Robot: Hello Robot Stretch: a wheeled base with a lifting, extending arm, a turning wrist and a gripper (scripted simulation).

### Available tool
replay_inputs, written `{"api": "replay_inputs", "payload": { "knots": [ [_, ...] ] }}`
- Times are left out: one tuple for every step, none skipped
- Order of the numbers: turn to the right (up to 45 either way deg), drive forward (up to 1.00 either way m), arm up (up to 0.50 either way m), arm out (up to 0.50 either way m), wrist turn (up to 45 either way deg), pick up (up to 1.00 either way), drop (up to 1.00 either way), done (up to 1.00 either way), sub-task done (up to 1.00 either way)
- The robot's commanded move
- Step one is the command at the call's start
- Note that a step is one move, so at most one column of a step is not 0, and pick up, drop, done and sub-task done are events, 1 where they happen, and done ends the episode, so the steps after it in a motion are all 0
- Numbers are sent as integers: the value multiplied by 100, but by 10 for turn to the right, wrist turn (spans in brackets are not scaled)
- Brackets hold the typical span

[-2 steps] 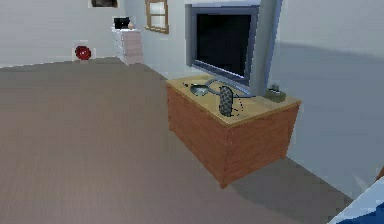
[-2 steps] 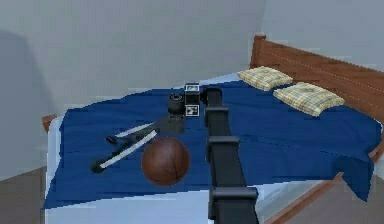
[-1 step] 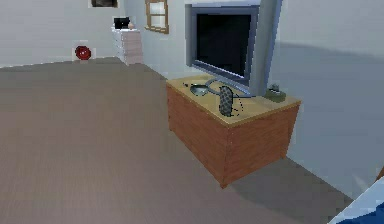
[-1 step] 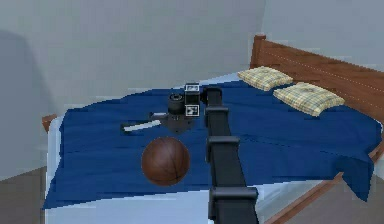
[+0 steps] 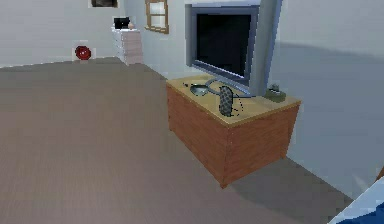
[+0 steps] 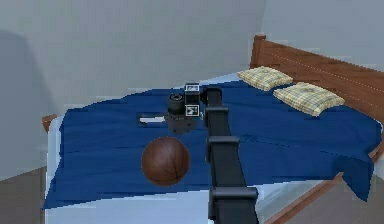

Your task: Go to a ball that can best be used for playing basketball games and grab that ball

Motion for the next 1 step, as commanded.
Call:
{"api": "replay_inputs", "payload": {
  "knots": [
    [0, 0, -30, 0, 0, 0, 0, 0, 0]
  ]
}}
